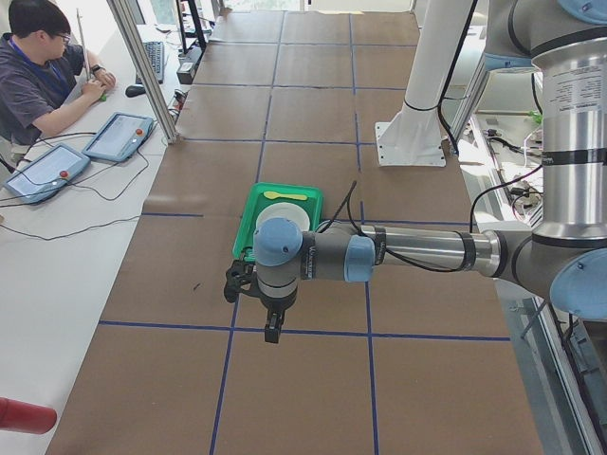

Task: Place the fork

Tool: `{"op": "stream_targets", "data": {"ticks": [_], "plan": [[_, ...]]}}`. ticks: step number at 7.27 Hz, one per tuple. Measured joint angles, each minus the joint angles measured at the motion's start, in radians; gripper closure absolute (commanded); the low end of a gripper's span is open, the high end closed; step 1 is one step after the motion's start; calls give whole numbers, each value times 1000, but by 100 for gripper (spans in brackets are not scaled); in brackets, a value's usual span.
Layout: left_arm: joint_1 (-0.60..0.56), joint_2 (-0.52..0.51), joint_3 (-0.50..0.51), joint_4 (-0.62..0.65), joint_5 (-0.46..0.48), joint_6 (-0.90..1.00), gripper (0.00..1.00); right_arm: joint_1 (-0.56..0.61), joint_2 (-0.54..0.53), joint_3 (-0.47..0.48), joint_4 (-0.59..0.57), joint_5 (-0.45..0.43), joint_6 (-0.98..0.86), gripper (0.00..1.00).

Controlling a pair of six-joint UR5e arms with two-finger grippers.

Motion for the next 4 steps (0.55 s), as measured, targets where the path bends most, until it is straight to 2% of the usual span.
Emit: {"op": "stream_targets", "data": {"ticks": [4], "plan": [[0,-3,-12,0,1,-2,0,0,0,0,0,0,0,0]]}}
